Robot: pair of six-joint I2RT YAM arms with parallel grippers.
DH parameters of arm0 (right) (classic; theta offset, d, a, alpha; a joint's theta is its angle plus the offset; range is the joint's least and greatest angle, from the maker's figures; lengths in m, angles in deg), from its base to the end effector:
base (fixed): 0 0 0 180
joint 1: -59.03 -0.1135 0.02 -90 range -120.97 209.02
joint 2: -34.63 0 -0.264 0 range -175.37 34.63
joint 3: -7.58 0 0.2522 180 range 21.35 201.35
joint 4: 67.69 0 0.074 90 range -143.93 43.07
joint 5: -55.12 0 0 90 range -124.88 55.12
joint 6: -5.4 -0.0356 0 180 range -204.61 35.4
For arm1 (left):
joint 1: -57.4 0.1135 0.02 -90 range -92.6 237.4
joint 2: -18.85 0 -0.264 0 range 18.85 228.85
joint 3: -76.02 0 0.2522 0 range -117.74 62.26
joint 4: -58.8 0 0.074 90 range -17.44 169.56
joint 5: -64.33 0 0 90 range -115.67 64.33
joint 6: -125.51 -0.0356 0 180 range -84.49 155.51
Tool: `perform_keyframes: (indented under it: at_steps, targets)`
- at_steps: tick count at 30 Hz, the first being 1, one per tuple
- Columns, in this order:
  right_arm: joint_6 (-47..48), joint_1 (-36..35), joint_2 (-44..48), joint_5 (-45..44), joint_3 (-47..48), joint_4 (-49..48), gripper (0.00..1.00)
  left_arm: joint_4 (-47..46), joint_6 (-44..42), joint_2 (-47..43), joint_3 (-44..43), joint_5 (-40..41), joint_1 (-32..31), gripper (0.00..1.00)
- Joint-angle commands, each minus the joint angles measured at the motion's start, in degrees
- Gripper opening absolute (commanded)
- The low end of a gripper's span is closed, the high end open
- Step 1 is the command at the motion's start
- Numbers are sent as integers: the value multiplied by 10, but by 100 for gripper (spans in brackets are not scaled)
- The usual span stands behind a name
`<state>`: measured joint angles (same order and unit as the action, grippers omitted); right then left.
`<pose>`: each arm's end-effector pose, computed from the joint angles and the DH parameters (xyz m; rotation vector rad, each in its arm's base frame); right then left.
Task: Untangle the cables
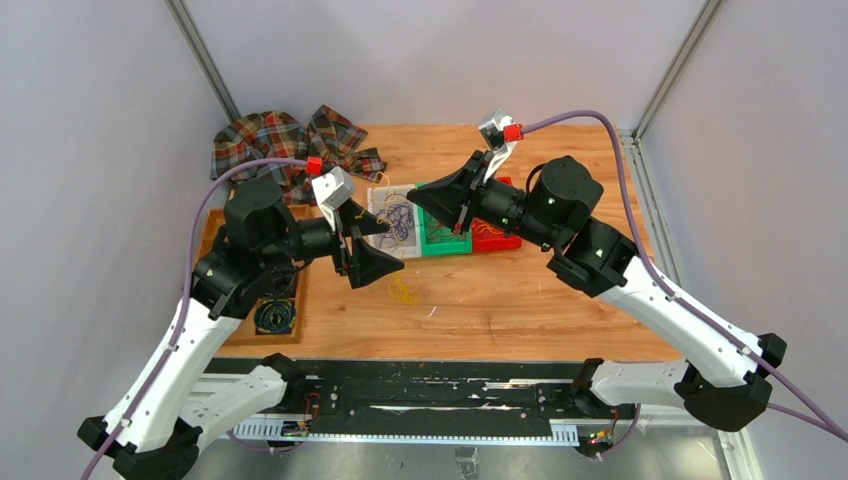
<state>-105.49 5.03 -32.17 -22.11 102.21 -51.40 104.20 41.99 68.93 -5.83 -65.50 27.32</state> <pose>0.1380 0.2033 0.4956 -0.6146 1.3574 1.2305 0.1300 -0.1017 0.4249 0.8763 1.6687 -1.0707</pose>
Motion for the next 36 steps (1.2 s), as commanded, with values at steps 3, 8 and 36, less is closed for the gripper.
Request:
perform_keyframes:
  at_steps: [3, 8, 36]
  targets:
    - [-43, -4, -7, 26, 1, -50, 1, -113, 98, 10, 27, -33, -2, 78]
    - [-58, -4, -5, 51, -20, -62, 1, -129, 95, 7, 23, 3, -2, 28]
    - [66, -28, -2, 67, -115, -104, 76, 11, -64, 74, -232, -31, -2, 1]
